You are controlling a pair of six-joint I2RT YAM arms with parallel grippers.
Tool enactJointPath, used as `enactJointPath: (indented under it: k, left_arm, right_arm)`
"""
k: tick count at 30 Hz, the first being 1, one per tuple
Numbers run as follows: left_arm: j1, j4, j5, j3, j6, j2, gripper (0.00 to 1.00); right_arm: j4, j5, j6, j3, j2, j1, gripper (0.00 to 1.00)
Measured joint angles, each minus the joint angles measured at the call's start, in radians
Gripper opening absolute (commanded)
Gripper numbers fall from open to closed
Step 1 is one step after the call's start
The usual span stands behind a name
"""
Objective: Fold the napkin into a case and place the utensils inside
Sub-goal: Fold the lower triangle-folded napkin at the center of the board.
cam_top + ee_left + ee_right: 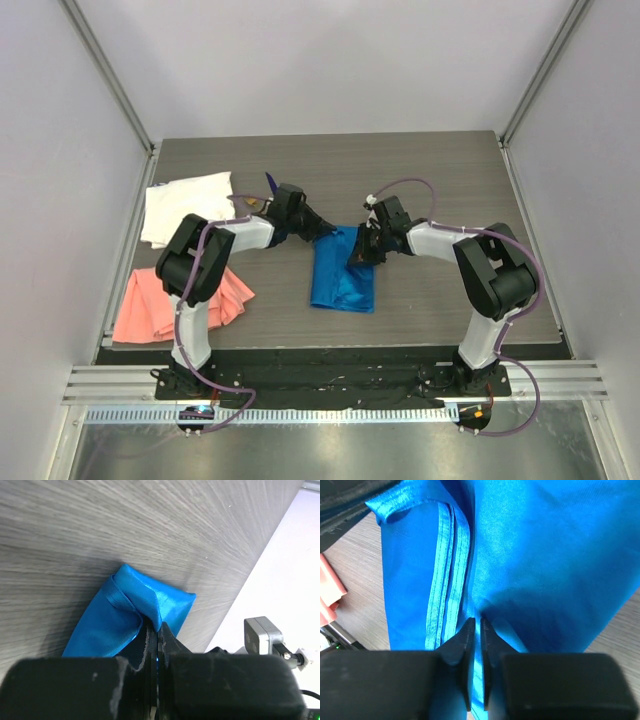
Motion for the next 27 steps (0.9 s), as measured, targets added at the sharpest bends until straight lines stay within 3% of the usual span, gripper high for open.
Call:
enactJointPath:
  k: [6, 16, 22, 27]
  left_arm:
    - [-0.012, 0.036, -0.026, -0.002, -0.002, 0.003, 0.00]
    - [-0.016, 0.053, -0.026, -0.002, -0.002, 0.040, 0.00]
    - [-0.016, 0.048, -0.026, 0.015, -0.002, 0.045, 0.05]
    - [-0.016, 0.052, -0.022, 0.029, -0.009, 0.063, 0.18]
  right_arm:
    - [-0.085, 0.018, -0.018, 0.050, 0.000, -0.001, 0.38]
    - [-0.139, 0.039, -0.109, 0.251, 0.029, -0.032, 0.53]
    - [-0.090, 0.051, -0.204, 0.288, 0.069, -0.035, 0.54]
    - [-0.060, 0.051, -0.240, 0.286, 0.114, -0.035, 0.53]
